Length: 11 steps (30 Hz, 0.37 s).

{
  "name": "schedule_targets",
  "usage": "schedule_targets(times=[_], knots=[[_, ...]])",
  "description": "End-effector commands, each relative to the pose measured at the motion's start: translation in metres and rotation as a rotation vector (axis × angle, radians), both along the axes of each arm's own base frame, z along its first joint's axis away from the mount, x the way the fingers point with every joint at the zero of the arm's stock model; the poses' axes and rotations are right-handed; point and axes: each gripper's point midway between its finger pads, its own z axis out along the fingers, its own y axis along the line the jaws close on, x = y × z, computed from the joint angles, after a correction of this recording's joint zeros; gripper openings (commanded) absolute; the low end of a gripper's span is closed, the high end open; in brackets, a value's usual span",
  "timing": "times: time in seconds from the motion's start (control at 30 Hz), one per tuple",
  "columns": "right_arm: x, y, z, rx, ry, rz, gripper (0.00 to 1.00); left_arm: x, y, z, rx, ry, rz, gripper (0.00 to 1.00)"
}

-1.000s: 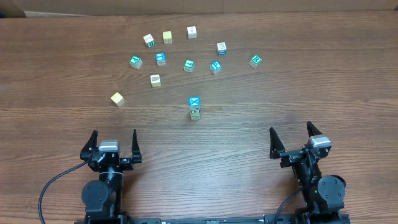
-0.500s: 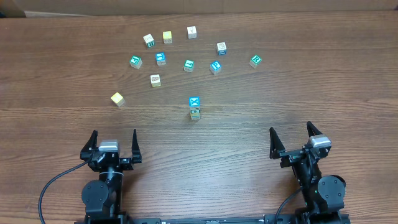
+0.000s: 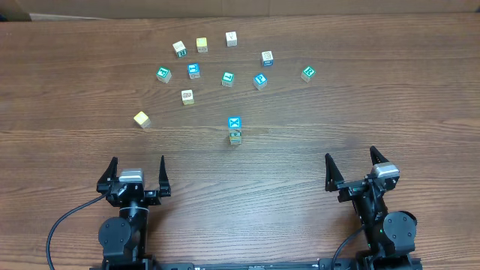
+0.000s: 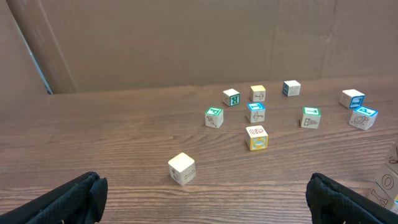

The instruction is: Form a tower

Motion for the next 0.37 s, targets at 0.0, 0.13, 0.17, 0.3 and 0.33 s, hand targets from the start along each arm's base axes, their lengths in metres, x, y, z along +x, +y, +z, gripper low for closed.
schedule_targets(times=[0.0,0.13,0.17,0.3,0.33], knots=[[0.0001,-0.0001,-0.0011,0.010,-0.005,-0.003,1.00,-0.0003,-0.0003,0.0006,0.027,-0.006,-0.001,1.00],[0.0001,-0.0001,-0.0011,0.010,-0.005,-0.003,1.00,-0.0003,-0.0003,0.0006,0.027,-0.006,-0.001,0.99],[0.0001,-0.0001,-0.0011,0.010,-0.005,-0.003,1.00,-0.0003,-0.0003,0.0006,0.027,-0.006,-0.001,0.99],[0.0001,-0.0001,-0.0011,0.010,-0.005,-0.003,1.00,-0.0003,-0.0003,0.0006,0.027,-0.006,-0.001,0.99],[0.0001,-0.0001,-0.0012,0.010,-0.004,-0.003,1.00,-0.0003,-0.0003,0.0006,0.027,-0.006,-0.001,1.00]])
